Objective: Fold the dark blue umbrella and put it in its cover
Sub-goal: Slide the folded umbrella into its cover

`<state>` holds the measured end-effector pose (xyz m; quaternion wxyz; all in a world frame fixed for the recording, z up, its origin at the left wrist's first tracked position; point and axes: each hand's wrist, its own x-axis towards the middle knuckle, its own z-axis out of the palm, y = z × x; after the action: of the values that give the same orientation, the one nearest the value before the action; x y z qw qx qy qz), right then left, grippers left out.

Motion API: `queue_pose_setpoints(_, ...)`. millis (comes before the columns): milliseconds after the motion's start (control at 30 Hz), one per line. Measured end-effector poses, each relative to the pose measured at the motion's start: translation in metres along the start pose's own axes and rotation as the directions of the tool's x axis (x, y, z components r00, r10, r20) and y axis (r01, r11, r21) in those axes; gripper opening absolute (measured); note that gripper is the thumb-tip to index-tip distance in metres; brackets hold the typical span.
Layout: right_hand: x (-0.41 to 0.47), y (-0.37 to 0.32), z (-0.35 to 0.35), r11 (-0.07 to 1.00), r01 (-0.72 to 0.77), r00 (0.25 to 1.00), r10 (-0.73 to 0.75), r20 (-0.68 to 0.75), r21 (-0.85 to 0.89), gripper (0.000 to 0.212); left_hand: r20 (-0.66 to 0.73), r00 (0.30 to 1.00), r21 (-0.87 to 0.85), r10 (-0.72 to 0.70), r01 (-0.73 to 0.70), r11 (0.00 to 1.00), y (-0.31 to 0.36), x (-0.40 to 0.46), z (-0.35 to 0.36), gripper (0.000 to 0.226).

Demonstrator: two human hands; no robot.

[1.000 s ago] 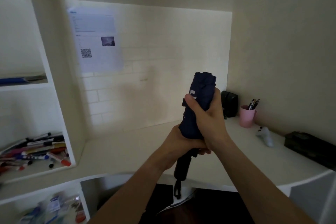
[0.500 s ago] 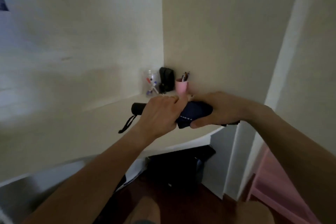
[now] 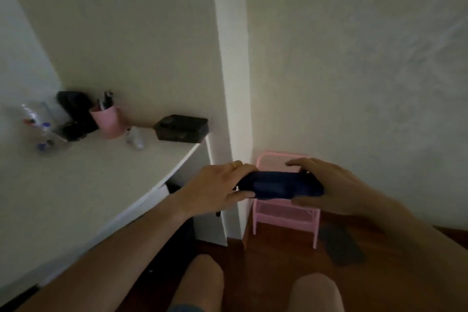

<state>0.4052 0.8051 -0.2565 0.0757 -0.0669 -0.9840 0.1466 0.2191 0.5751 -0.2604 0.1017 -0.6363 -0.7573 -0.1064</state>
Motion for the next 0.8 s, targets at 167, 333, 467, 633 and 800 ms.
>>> queue_pose_setpoints(167, -0.006, 0.100, 0.038, 0.914, -0.286, 0.957, 0.256, 0.138, 0.286, 0.055, 0.035, 0.997, 0.005, 0.073, -0.073, 0.997, -0.022, 0.058, 0.111, 0.049)
queue_pose_setpoints(333, 0.052, 0.179, 0.123, 0.951, -0.305, 0.936, 0.289, 0.201, 0.054, 0.042, 0.138, 0.987, -0.083, 0.086, -0.075, 0.994, -0.073, 0.125, 0.229, 0.052)
queue_pose_setpoints(467, 0.132, 0.254, 0.180, 0.932, -0.360, 0.926, 0.363, 0.103, -0.048, 0.030, 0.166, 0.986, -0.138, 0.008, 0.015, 0.990, -0.130, 0.193, 0.324, 0.053)
queue_pose_setpoints(633, 0.227, 0.351, 0.254, 0.924, -0.370, 0.928, 0.373, 0.011, -0.096, 0.023, 0.226, 0.971, -0.133, -0.082, 0.114, 0.985, -0.198, 0.277, 0.447, 0.059)
queue_pose_setpoints(800, 0.270, 0.423, 0.342, 0.899, -0.424, 0.901, 0.431, 0.057, -0.109, 0.022, 0.362, 0.924, -0.172, -0.122, 0.195, 0.966, -0.236, 0.306, 0.559, 0.059)
